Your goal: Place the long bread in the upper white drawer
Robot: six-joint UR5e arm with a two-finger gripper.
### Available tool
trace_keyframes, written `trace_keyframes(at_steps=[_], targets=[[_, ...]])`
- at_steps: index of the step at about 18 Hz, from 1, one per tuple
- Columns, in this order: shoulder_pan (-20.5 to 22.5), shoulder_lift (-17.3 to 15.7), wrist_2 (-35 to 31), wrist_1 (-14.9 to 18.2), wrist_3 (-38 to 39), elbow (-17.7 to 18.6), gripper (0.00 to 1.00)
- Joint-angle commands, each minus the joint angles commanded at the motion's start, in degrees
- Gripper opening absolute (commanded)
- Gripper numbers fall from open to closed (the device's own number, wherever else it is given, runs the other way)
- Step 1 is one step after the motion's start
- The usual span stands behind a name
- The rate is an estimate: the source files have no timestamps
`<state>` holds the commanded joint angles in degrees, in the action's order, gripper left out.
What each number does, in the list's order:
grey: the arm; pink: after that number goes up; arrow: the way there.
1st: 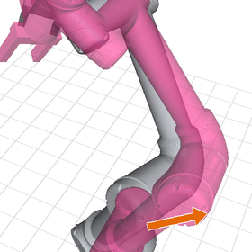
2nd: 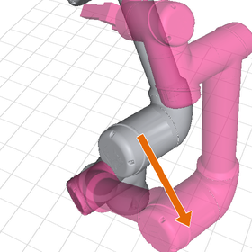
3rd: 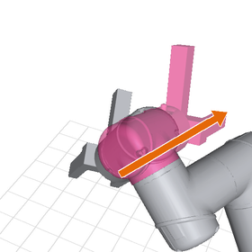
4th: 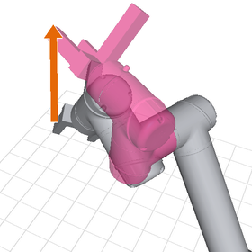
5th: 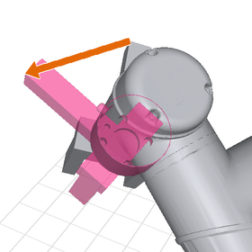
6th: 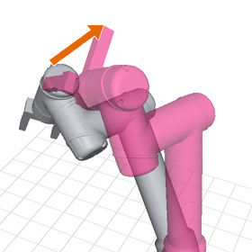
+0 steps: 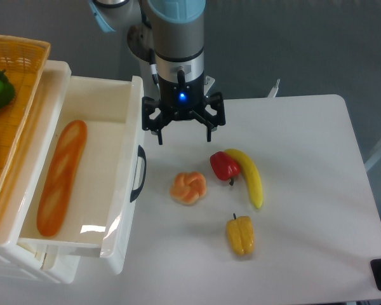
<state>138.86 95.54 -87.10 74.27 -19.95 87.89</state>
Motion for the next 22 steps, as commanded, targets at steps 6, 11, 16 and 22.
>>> trace_keyframes(at_steps=[6,11,16,22], targets=[[1.8,2.2,-0.1,0.0,-2.8,-0.1,1.00],[3.0,4.7,-4.1,0.1,-4.7,0.2,1.00],[5.4,6.9,-4.4,0.1,-8.0,-0.1,1.00],[7.8,8.0,-4.2,0.2,-10.9,-0.5,1.00]])
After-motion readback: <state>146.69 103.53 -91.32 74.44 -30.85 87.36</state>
